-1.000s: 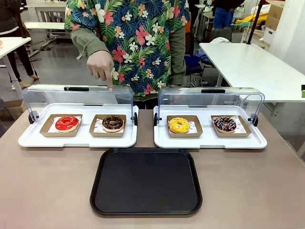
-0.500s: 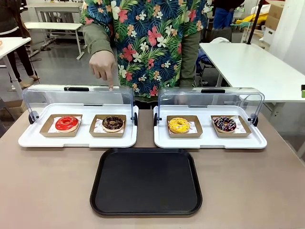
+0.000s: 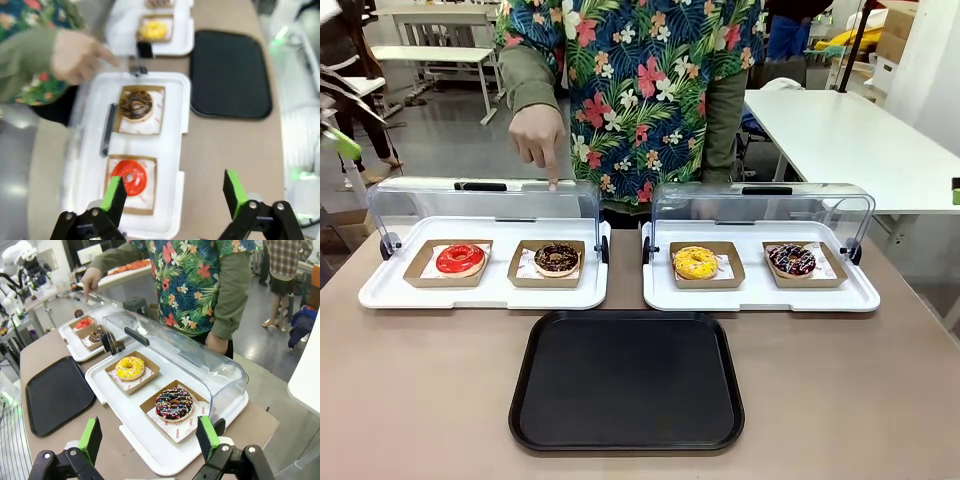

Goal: Move the second donut from the left to the tray.
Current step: Pick up the Paper togo box containing the Donut indicated by the person and place it on the Handle tray.

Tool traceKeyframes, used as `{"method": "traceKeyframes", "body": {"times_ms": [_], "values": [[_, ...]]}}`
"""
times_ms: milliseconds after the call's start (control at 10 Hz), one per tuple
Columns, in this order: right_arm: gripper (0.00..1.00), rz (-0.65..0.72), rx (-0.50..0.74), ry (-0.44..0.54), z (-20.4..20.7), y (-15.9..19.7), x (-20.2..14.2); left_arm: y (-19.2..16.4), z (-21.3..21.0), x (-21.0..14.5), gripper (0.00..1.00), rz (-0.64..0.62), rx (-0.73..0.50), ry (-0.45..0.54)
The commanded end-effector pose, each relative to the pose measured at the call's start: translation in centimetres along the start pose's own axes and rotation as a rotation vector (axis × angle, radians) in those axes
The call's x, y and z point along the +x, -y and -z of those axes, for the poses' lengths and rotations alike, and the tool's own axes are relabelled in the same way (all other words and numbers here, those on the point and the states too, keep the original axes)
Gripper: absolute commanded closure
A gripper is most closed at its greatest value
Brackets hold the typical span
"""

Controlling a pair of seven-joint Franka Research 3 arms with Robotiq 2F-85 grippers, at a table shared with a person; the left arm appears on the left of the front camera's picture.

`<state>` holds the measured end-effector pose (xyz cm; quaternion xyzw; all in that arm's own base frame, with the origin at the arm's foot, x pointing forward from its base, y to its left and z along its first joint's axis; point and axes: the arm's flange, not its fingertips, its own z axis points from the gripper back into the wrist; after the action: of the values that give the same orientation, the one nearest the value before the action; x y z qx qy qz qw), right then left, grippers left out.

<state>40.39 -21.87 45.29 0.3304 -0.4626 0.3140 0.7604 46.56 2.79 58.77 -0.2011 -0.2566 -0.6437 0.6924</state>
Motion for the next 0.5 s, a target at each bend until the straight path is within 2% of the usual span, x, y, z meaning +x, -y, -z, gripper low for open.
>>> {"method": "traceKeyframes", "body": {"times_ms": [0, 200, 400], "values": [[0.00, 0.003, 0.001, 0.008, -0.1, -0.1, 0.3, 2.6, 5.1, 3.3, 0.00, 0.010, -0.023, -0.165], [0.00, 0.003, 0.001, 0.008, -0.1, -0.1, 0.3, 4.9, 12.1, 6.8, 0.00, 0.069, 0.025, -0.286], [0.00, 0.003, 0.001, 0.008, -0.1, -0.1, 0.3, 6.2, 17.9, 8.3, 0.00, 0.124, 0.076, -0.362]]}}
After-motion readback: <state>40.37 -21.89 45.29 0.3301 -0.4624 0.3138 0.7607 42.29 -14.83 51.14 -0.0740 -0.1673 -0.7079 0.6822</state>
